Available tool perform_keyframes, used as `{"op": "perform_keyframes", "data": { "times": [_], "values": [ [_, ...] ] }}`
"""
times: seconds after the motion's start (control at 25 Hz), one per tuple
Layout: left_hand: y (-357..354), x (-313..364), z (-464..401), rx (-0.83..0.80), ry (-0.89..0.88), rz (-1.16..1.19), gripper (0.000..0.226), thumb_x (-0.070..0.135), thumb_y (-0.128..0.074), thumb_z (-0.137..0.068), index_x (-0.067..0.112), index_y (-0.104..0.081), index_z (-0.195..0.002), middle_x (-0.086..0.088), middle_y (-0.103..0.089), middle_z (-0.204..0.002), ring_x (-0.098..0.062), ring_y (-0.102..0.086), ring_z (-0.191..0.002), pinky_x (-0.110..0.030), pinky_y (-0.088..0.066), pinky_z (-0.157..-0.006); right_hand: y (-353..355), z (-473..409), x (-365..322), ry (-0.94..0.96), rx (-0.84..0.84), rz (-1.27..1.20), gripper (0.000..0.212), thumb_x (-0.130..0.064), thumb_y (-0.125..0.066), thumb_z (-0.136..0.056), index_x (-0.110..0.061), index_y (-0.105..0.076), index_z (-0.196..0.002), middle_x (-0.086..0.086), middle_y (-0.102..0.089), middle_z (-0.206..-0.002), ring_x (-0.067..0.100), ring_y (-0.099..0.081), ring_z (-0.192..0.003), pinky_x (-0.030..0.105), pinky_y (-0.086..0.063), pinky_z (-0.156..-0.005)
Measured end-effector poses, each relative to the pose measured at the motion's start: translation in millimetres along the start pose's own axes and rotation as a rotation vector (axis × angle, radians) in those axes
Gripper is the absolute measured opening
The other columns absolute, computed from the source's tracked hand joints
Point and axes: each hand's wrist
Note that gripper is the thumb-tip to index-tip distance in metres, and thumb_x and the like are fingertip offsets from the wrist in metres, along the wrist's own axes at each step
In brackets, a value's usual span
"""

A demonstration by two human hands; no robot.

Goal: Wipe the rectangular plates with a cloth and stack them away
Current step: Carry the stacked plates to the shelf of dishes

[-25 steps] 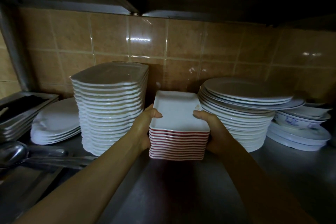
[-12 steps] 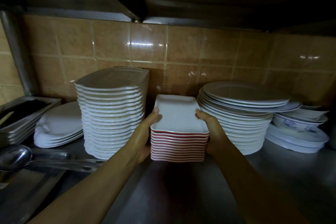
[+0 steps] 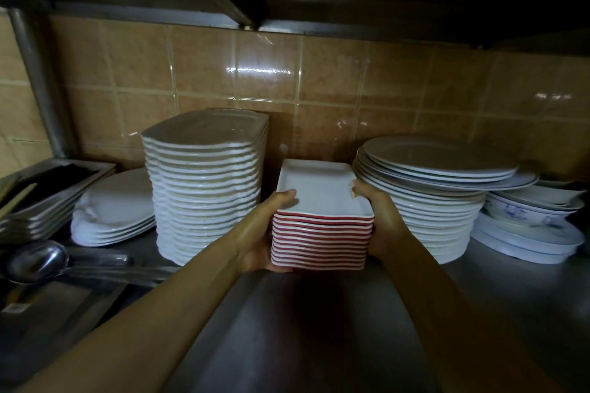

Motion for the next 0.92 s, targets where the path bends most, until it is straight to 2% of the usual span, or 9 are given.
{"op": "perform_keyframes", "data": {
  "times": [0.12,0.2,0.28,0.4,0.52,0.6,0.72,0.84,0.92],
  "values": [
    [-0.1,2.4,0.2,-0.012,0.014,0.02,0.047,0.044,-0.059,-0.071,0.013,-0.063,-0.106,-0.012,-0.065,-0.101,-0.029,-0.059,-0.091,-0.043,-0.044,-0.09,-0.1,-0.3,-0.2,0.019,-0.007,-0.01,0.045,-0.035,-0.04,-0.098,-0.006,-0.053,-0.13,0.016,-0.06,-0.127,0.03,-0.06,-0.105,0.038,-0.048,-0.089],
    [-0.1,3.2,0.4,-0.018,0.013,0.029,0.042,0.039,-0.059,-0.066,0.011,-0.064,-0.097,-0.012,-0.067,-0.093,-0.029,-0.061,-0.085,-0.041,-0.047,-0.086,0.5,0.5,0.0,0.028,-0.012,-0.015,0.051,-0.043,-0.035,-0.099,-0.008,-0.052,-0.132,0.015,-0.058,-0.13,0.032,-0.056,-0.116,0.04,-0.043,-0.097],
    [-1.2,4.3,1.9,-0.018,0.018,0.04,0.042,0.036,-0.059,-0.06,0.01,-0.065,-0.092,-0.012,-0.068,-0.088,-0.029,-0.062,-0.08,-0.038,-0.051,-0.077,0.7,3.6,-0.2,0.054,-0.006,0.014,0.055,-0.047,-0.032,-0.098,-0.008,-0.052,-0.131,0.016,-0.059,-0.128,0.033,-0.056,-0.116,0.042,-0.043,-0.1],
    [-1.7,6.6,1.8,-0.004,0.025,0.048,0.049,0.037,-0.06,-0.058,0.009,-0.063,-0.099,-0.014,-0.065,-0.097,-0.03,-0.06,-0.085,-0.04,-0.049,-0.08,-0.4,13.2,0.7,0.158,0.032,0.135,0.052,-0.046,-0.035,-0.098,-0.011,-0.051,-0.133,0.014,-0.058,-0.13,0.031,-0.056,-0.117,0.045,-0.041,-0.105],
    [-2.7,8.4,1.2,-0.007,0.034,0.04,0.06,0.038,-0.06,-0.063,0.009,-0.061,-0.115,-0.018,-0.061,-0.117,-0.034,-0.057,-0.101,-0.048,-0.042,-0.096,4.9,27.0,8.3,0.438,0.141,0.595,0.052,-0.049,-0.048,-0.092,-0.025,-0.041,-0.137,0.007,-0.041,-0.146,0.025,-0.042,-0.13,0.047,-0.033,-0.11],
    [-2.6,9.4,1.6,-0.005,0.029,0.021,0.063,0.039,-0.059,-0.066,0.009,-0.059,-0.121,-0.019,-0.058,-0.126,-0.036,-0.054,-0.108,-0.051,-0.039,-0.101,9.6,41.0,18.7,0.736,0.15,1.063,0.084,-0.064,-0.058,-0.074,-0.029,-0.029,-0.144,0.002,-0.028,-0.152,0.021,-0.026,-0.138,0.042,-0.027,-0.111],
    [-2.6,10.2,2.9,0.003,0.024,0.021,0.06,0.039,-0.061,-0.064,0.01,-0.06,-0.117,-0.019,-0.059,-0.122,-0.036,-0.056,-0.107,-0.049,-0.043,-0.095,13.9,49.2,34.6,1.191,0.172,1.671,0.116,-0.077,-0.067,-0.047,-0.019,-0.035,-0.141,0.016,-0.035,-0.148,0.036,-0.033,-0.135,0.055,-0.03,-0.106],
    [-2.3,10.3,2.6,-0.009,0.04,0.021,0.063,0.042,-0.058,-0.072,0.008,-0.057,-0.125,-0.02,-0.058,-0.127,-0.039,-0.053,-0.117,-0.054,-0.039,-0.1,20.0,43.0,47.5,1.293,0.23,1.996,0.129,-0.069,-0.081,-0.03,-0.02,-0.03,-0.138,0.021,-0.044,-0.141,0.043,-0.043,-0.129,0.063,-0.031,-0.1],
    [-1.6,10.8,1.9,-0.005,0.049,0.018,0.065,0.043,-0.057,-0.073,0.008,-0.056,-0.128,-0.02,-0.057,-0.128,-0.039,-0.052,-0.118,-0.055,-0.037,-0.102,23.1,35.7,51.1,1.337,0.287,2.047,0.123,-0.064,-0.084,-0.034,-0.02,-0.031,-0.136,0.02,-0.052,-0.134,0.042,-0.048,-0.124,0.063,-0.033,-0.099]
  ]
}}
Point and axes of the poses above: each hand's wrist, its own z-axis away from the middle knuckle, its own y-axis out of the back of the hand, x = y × z
